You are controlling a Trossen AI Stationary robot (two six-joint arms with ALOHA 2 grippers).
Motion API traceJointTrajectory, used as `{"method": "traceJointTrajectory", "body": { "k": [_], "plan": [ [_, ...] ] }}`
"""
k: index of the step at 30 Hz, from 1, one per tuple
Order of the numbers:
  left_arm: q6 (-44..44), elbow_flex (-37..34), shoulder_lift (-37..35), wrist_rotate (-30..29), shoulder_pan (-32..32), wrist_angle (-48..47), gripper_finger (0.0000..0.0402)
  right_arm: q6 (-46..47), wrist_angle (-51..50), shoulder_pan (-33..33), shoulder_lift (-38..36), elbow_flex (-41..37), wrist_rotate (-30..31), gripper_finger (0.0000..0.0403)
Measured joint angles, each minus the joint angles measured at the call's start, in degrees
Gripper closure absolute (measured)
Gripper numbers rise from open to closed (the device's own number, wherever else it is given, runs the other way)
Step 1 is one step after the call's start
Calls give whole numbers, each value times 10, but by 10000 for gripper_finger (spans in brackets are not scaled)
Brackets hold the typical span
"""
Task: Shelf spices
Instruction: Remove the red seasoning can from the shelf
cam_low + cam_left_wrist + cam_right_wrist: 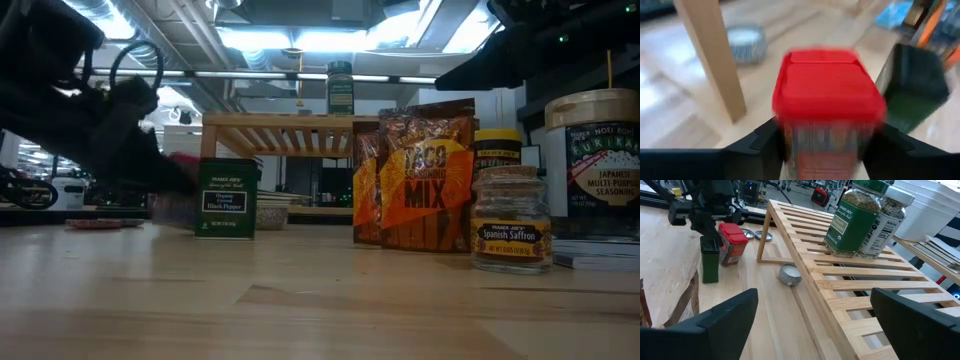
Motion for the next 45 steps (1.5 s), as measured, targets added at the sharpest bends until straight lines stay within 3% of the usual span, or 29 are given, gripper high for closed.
{"method": "traceJointTrajectory", "body": {
  "k": [5, 14, 45],
  "plan": [
    [-18, -1, 10, 1, 1, 0, 151, 0, 0, 0, 0, 0, 0, 10],
    [-31, -1, 11, -5, 0, 12, 144, 0, -1, 0, 0, 0, 0, 10],
    [186, 0, 7, -52, 0, 180, 139, 0, -13, 0, 0, 0, 0, 10]
  ]
}}
